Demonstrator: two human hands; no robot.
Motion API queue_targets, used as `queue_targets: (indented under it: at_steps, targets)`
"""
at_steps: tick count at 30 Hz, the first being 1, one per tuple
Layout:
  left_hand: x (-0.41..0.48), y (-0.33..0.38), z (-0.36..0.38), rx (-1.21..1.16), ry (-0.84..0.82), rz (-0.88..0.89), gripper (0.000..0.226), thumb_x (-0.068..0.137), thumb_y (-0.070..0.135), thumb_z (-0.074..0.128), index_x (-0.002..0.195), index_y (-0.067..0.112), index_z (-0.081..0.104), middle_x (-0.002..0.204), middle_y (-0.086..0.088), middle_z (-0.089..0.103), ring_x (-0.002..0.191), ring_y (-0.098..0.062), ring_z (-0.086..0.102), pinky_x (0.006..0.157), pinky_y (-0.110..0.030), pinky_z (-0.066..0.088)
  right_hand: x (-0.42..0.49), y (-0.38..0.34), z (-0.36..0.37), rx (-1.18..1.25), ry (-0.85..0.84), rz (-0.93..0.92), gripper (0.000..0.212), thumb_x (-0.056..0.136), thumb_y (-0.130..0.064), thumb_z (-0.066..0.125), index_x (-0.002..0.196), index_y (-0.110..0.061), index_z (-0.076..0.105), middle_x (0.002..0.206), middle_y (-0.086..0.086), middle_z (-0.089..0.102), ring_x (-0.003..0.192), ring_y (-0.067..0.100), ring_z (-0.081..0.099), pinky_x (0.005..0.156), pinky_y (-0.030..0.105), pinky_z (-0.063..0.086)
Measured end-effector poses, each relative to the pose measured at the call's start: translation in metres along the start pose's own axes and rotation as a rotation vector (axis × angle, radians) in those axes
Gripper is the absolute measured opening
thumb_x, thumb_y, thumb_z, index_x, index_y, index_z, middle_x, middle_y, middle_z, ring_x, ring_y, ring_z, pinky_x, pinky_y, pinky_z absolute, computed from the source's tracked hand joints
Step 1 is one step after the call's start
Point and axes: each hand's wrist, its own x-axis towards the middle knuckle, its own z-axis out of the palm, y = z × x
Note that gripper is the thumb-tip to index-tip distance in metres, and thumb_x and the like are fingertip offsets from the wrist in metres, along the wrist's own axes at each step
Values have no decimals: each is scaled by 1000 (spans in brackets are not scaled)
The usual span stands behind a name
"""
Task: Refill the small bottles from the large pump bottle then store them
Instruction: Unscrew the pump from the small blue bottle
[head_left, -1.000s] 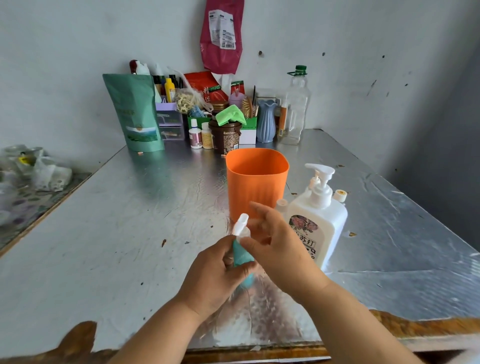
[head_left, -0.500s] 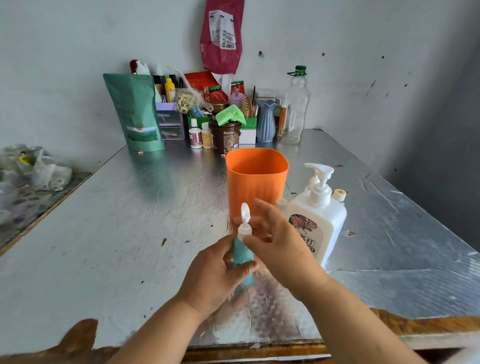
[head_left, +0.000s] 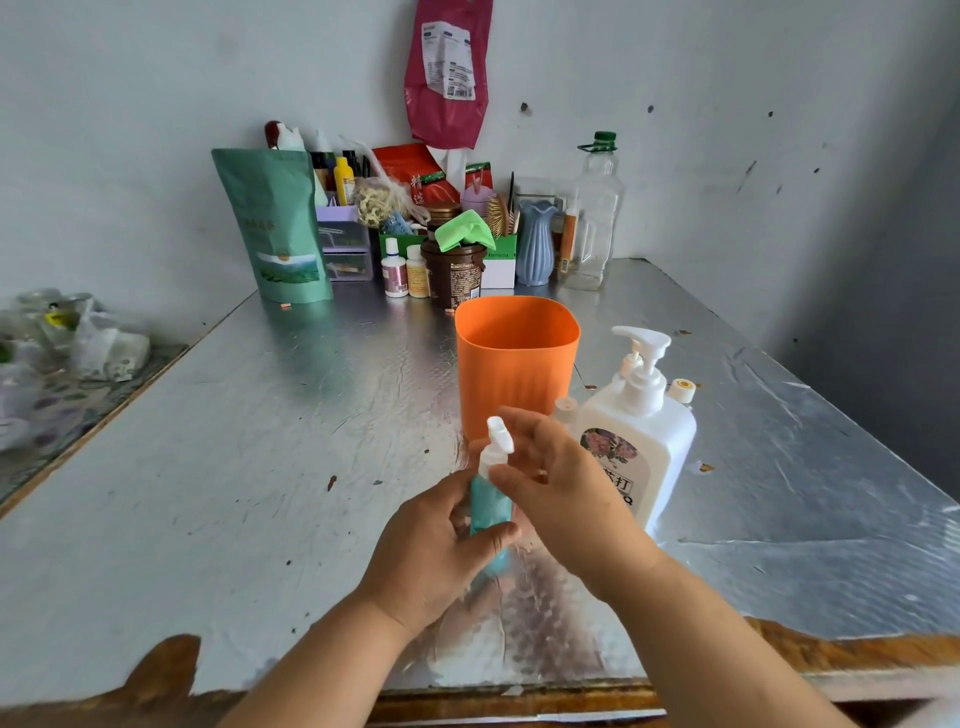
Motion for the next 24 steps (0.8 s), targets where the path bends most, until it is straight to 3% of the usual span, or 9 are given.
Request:
queue_targets:
  at_steps: [3,5,8,12,18,24]
  targets:
    - [-1,1,0,31,1,10,49,69,68,57,114,48,51,105,30,65,99,4,65,91,-17,53,-1,0,0,-55,-14,5,55,83,-25,69,132,-33,45,116,-15,61,99,-5,58,84,7,45]
    - [-1,1,1,34,3,2,50,71,66,59,116,45,53,107,26,67,99,1,66,90,-19,54,-1,-2,1,-62,42,-15,44,80,-24,72,118,-36,53,102,-9,64,82,-7,59,70,1,44]
    - [1,1,1,46,6,-15,44,78,60,63,116,42,54,110,21,69,97,-1,66,88,-19,55,0,-6,-2,-20,80,-55,34,83,-15,69,105,-36,57,83,-18,63,67,-17,55,61,-3,39]
    - [1,0,1,80,11,-32,37,81,59,64,113,46,50,112,22,66,99,-2,65,90,-18,53,4,-13,-7,86,123,-73,33,84,-17,69,99,-43,57,91,-15,70,80,-8,64,70,7,46]
    - [2,-2,1,87,35,-36,41,80,63,61,115,46,49,113,22,65,98,-3,65,90,-19,54,12,-20,-8,207,151,-81,30,83,-13,70,107,-30,61,93,-8,73,87,4,69,72,15,50]
    - [3,-8,0,126,121,-34,44,80,62,63,118,39,55,103,24,65,85,-3,64,77,-8,49,20,-28,-7,180,194,-140,26,83,-16,71,97,-35,61,93,-5,73,88,6,68,77,17,53]
